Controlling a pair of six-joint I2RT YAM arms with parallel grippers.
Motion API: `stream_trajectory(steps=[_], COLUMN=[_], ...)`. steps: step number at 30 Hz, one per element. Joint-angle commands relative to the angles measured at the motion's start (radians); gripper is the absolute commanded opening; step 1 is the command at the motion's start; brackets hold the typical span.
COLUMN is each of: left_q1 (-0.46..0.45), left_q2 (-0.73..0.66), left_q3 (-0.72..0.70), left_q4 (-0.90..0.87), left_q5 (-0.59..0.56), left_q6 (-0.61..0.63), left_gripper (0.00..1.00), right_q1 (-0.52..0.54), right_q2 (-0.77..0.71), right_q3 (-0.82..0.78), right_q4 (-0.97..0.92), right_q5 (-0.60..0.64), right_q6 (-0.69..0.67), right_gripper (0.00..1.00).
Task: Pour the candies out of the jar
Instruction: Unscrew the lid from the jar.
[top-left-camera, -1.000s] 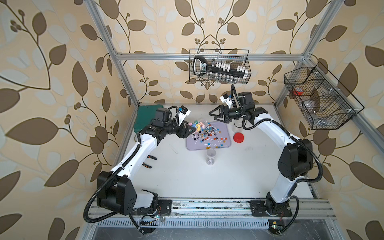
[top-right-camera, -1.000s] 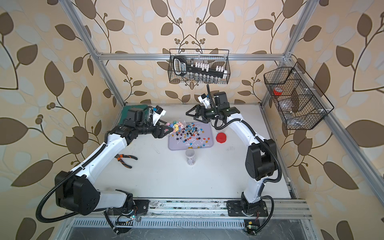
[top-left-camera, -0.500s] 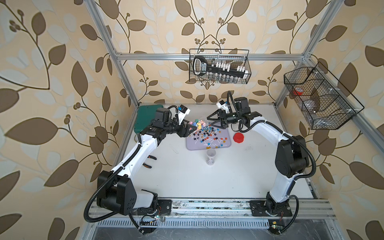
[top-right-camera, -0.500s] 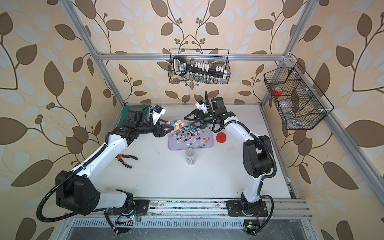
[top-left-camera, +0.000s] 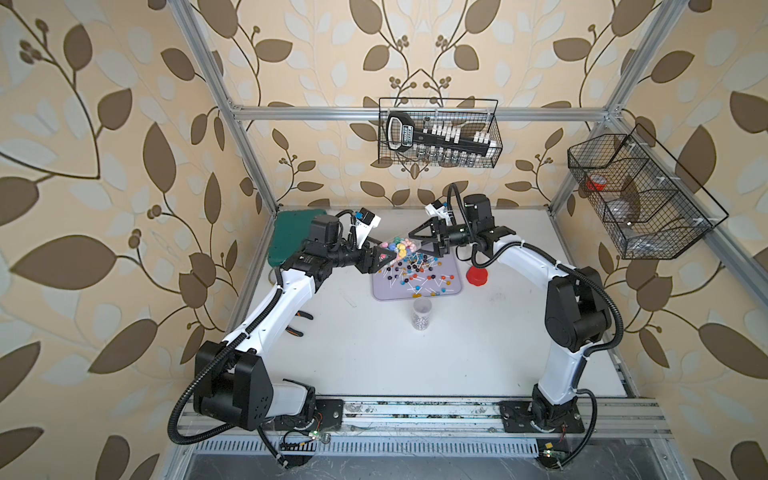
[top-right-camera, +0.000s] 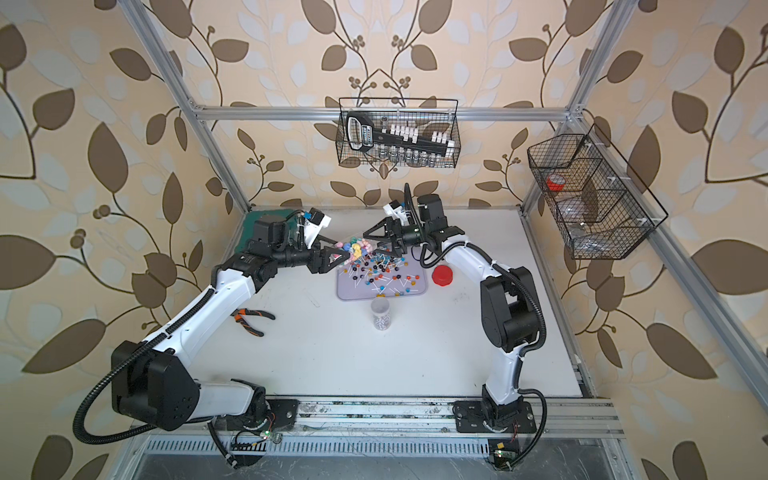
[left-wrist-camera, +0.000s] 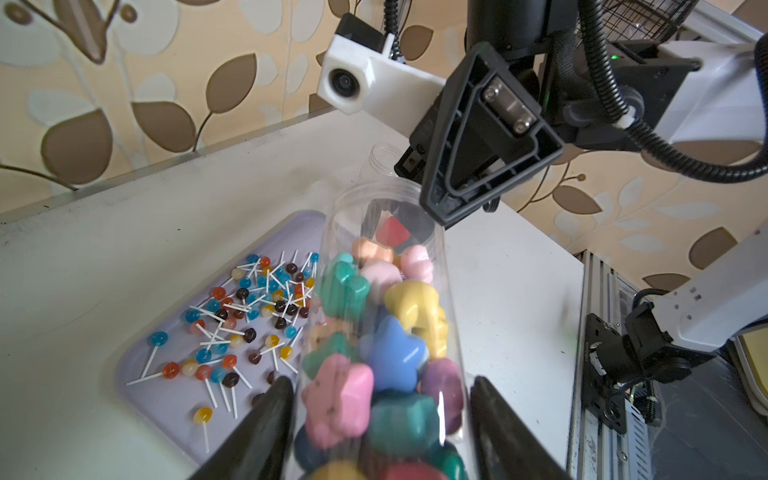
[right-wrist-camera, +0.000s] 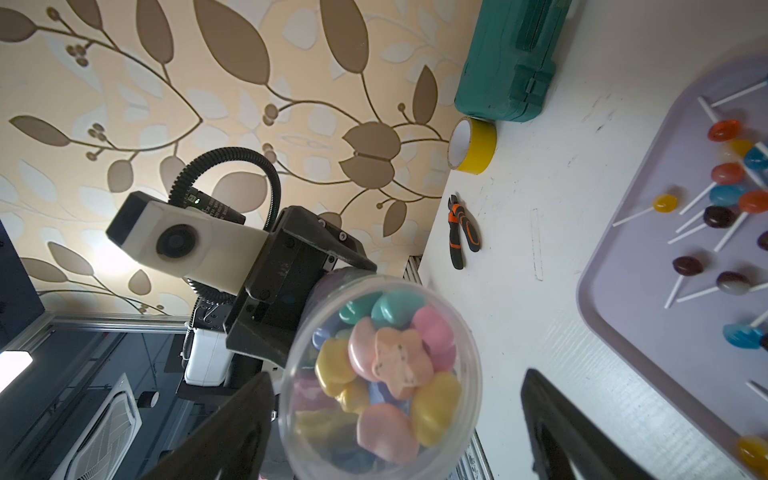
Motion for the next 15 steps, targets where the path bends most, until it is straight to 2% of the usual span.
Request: stream_trajectory(steps=[1,8,15], left_q1=[-0.006,-0.006,-0.006], left_q2=[-0.023,-0.008,0.008], left_q3=[0.012,0.024,0.042], left_q4=[0.083,0.059,0.026], left_q5=[0.075,0.096,0.117], left_q6=[-0.009,0.000,0.017], left_gripper=[0.63,0.64,0.64], right_q1=[0.004,0.005,0.005], right_q2=[0.013,0.009,0.005], right_q3=[-0.002,0.000,-0.001], right_q4=[0.038,0.047,0.047], right_q5=[-0.027,-0.033,-0.039], right_q6=[0.012,0.013,0.010], right_gripper=[0.84,0.62,0.55])
